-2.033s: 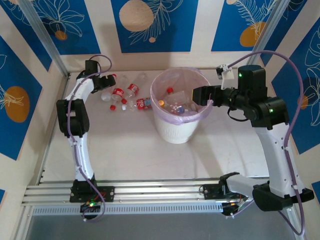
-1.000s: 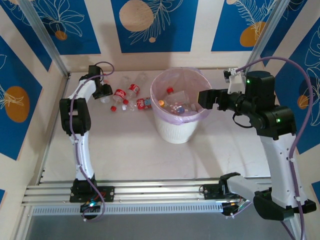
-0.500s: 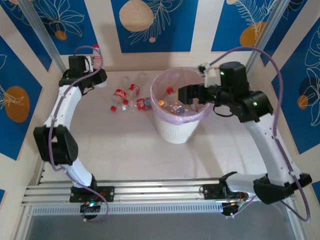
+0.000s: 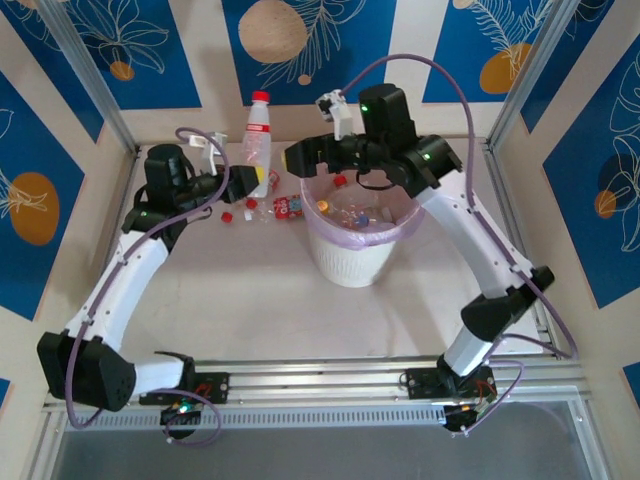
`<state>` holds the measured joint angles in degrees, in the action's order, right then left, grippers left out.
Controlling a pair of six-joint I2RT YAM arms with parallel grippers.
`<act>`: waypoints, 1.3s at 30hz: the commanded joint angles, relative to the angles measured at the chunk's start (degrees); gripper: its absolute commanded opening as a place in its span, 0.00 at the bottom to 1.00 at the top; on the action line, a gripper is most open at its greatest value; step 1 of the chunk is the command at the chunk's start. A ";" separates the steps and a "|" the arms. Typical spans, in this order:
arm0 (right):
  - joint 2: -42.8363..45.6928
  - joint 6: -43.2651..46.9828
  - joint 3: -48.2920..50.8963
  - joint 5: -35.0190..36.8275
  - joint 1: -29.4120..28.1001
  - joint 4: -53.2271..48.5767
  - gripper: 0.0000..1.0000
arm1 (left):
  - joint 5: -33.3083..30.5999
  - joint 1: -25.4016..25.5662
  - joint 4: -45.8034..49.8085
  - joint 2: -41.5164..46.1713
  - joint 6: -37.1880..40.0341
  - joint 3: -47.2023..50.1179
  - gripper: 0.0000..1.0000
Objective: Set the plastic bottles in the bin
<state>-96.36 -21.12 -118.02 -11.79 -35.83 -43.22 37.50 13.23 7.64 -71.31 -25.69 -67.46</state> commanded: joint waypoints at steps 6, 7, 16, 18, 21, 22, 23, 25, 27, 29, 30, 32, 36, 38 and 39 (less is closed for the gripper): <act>-10.09 -0.96 -11.71 -1.37 -0.46 -0.15 0.97 | 4.38 7.29 -7.51 2.49 -2.31 2.92 0.43; -11.25 -0.73 -13.68 -1.28 -0.45 -1.55 0.96 | 4.06 7.62 -8.99 2.57 -3.15 3.42 0.42; -11.10 0.09 -13.46 -0.63 -0.82 -2.83 0.61 | 2.87 7.95 -12.38 1.88 -5.08 4.38 0.44; -10.72 0.05 -12.87 -0.44 -0.72 -2.46 0.53 | 2.90 7.99 -12.85 1.79 -5.44 4.56 0.53; -10.45 0.27 -13.14 -0.59 -0.56 -2.15 0.50 | 3.25 7.95 -13.73 2.16 -5.88 5.31 0.77; -10.37 0.75 -13.64 -0.60 -0.47 -2.12 0.48 | 2.90 7.95 -13.73 2.60 -6.12 5.96 0.89; -10.37 1.34 -14.43 -0.30 -0.36 -2.20 0.45 | 2.43 7.88 -13.08 3.14 -6.14 6.49 0.99; -10.18 2.29 -16.14 1.31 0.17 -2.76 0.42 | 1.68 7.78 -11.50 4.29 -5.98 7.37 1.00; -9.54 2.58 -17.21 1.86 1.53 -3.03 0.41 | 1.12 7.74 -12.12 5.83 -7.17 8.71 1.00; -8.02 2.66 -17.25 2.14 3.52 -2.79 0.41 | 1.49 7.73 -14.76 7.62 -9.50 10.17 1.00; -7.20 2.58 -17.10 2.08 4.47 -2.52 0.41 | 1.88 7.68 -16.34 8.24 -10.63 10.68 1.00; -5.20 2.54 -16.99 1.45 6.70 -2.44 0.41 | 1.93 7.68 -18.31 9.03 -12.41 10.89 1.00; -0.42 3.21 -14.33 1.51 10.12 -1.53 0.40 | -0.67 7.94 -13.02 7.06 -11.13 7.14 0.97; 2.01 4.73 -11.85 1.70 12.05 -0.86 0.36 | -4.79 8.66 -7.13 4.69 -8.30 4.30 0.94; 2.90 5.52 -10.85 2.05 12.86 -1.05 0.34 | -7.14 9.31 -4.00 3.72 -7.03 2.85 0.94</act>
<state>-97.03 -18.09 -130.80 -10.13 -24.10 -45.08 35.97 21.45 -3.22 -65.47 -35.57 -60.82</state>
